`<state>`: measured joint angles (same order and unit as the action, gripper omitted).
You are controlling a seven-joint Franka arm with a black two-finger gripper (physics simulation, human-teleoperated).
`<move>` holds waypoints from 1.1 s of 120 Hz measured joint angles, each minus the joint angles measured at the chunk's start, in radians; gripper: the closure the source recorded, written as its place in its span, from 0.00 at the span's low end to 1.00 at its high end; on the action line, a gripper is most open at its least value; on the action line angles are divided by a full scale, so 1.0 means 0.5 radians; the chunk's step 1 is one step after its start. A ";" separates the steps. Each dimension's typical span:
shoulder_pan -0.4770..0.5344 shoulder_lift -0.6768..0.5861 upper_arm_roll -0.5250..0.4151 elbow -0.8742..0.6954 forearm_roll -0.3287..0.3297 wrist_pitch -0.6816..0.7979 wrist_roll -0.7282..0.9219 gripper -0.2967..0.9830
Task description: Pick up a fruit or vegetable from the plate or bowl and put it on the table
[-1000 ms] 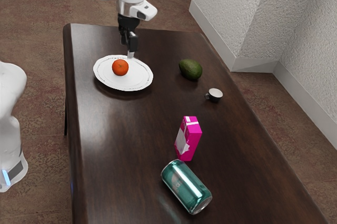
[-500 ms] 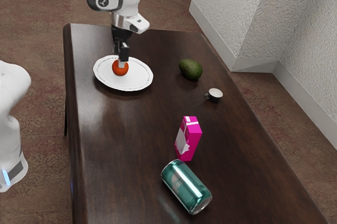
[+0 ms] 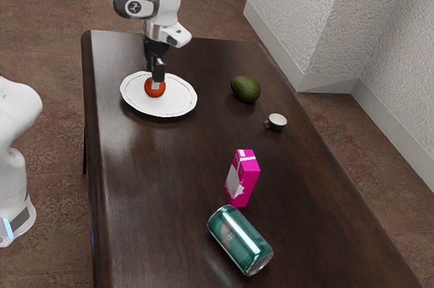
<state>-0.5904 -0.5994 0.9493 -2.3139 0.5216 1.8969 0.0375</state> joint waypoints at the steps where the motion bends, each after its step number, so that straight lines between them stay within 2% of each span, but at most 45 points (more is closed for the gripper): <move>1: -0.006 0.000 0.005 0.001 0.001 0.001 0.000 0.23; 76: -0.223 0.011 0.300 -0.005 0.094 0.105 0.005 0.24; 115: -0.268 0.013 0.321 -0.005 0.111 0.138 0.002 0.46; 132: -0.359 0.033 0.308 0.028 0.114 0.144 -0.008 0.49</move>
<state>-0.7700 -0.5827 1.1031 -2.3000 0.5786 1.9689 0.0337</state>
